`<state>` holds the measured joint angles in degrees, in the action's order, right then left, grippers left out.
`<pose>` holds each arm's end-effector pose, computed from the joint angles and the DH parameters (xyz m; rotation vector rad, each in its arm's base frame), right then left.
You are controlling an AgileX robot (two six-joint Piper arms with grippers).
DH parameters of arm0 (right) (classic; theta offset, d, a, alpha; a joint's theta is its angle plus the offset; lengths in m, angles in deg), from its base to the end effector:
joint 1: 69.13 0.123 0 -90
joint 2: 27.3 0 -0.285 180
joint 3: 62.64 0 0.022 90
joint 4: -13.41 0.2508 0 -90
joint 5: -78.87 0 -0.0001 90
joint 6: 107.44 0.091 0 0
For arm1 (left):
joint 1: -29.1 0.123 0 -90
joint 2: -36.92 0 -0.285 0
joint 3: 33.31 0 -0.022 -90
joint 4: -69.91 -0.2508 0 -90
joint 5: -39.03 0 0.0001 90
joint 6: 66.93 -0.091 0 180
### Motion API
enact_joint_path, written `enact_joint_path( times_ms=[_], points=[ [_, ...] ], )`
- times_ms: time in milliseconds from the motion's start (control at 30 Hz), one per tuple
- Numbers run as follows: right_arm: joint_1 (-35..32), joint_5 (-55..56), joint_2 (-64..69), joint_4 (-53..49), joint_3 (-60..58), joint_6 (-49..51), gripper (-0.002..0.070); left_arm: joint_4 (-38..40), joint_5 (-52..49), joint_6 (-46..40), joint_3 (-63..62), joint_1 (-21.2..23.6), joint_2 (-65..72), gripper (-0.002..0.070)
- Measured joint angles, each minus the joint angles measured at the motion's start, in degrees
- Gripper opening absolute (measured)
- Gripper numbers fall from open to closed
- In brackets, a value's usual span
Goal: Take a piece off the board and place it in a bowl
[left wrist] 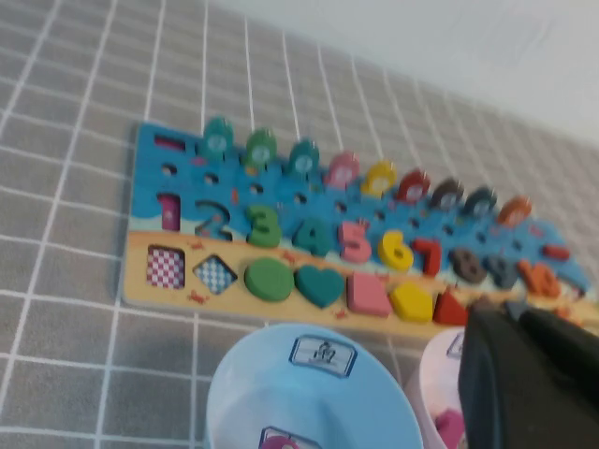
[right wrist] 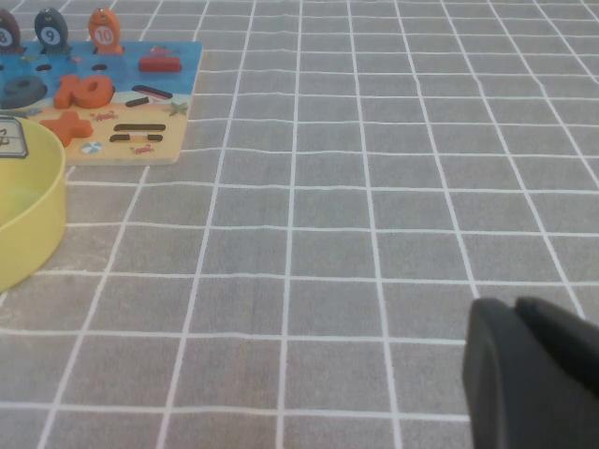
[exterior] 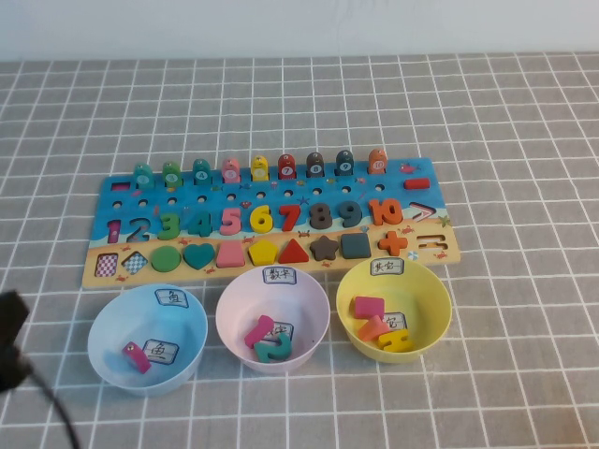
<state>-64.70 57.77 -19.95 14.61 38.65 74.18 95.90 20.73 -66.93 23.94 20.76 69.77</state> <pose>0.0527 0.0048 0.1717 -0.0328 1.8710 0.0934 0.0949 -0.0266 0.2732 -0.1749 1.8842 -0.5270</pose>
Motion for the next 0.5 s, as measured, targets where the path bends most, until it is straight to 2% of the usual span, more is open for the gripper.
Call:
enact_joint_path(
  times_ms=[300,500],
  points=[
    [0.0,0.0,0.0,0.0,0.0,0.0,-0.0017,-10.5,-16.8,-0.8,-26.5,0.0,27.1,-0.0001],
    [0.0,0.0,-0.1,0.0,0.0,0.0,-0.0017,-12.7,-26.7,-2.3,-44.4,0.1,44.6,-0.0001]
  ],
)
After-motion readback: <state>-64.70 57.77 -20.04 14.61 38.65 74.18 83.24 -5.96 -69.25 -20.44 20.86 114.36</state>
